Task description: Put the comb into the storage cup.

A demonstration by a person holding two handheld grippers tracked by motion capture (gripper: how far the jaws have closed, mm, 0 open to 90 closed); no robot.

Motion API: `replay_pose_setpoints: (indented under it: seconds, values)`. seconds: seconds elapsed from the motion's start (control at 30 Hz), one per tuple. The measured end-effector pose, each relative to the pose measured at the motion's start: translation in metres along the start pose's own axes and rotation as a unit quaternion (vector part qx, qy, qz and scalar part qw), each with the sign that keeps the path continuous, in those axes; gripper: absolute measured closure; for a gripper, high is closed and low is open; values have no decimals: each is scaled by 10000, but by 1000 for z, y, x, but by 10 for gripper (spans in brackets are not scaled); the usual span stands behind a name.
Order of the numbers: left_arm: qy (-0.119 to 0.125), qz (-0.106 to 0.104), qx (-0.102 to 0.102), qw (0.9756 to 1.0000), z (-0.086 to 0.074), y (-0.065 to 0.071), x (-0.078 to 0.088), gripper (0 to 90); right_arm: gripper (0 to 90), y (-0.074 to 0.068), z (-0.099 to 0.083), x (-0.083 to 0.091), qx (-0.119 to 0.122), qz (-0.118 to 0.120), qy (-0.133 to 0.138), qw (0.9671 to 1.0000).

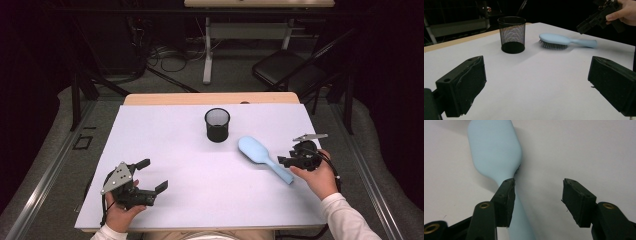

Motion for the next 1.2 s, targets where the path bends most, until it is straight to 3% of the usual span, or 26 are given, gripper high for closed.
replay_pose_setpoints:
  seconds: [0.27, 0.47, 0.6, 0.7, 0.8, 0.93, 1.03, 1.2]
  values:
    - [-17, 24, 4, 10000, 0, 0, 0, 15, 378, 0, -2, 3, 308, -99, -119, 9994]
    - [-26, 21, 0, 10000, 0, 0, 0, 15, 354, -1, -4, 5, 327, -54, -304, 9990]
    - [-24, 20, 12, 10000, 0, 0, -1, 15, 214, 0, -4, 4, 452, -87, -383, 9982]
    - [-46, 26, 7, 10000, -1, 0, 0, 15, 152, 2, -5, 3, 496, -242, -523, 9971]
    - [-39, 26, 18, 10000, -1, 0, -1, 15, 141, 2, -4, 3, 475, -176, -557, 9972]
    - [-37, 35, 13, 10000, -1, 0, -1, 15, 46, 0, -4, 2, 410, 9, -602, 9973]
    - [-46, 34, 5, 10000, -1, 0, -1, 15, 0, -3, -7, 2, 629, 150, -701, 9954]
    - [-44, 32, 5, 10000, -1, 0, -1, 15, 0, -2, -6, -1, 601, 73, -719, 9956]
Point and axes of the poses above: each handheld gripper's, and its own axes: x roughly backward along the jaws, z roughly out of its top, y roughly to its right, the point moved 8 cm from there along -x, roughly forward along the jaws, and after that the axes turned 1 degree about -y, right-handed, at the moved point
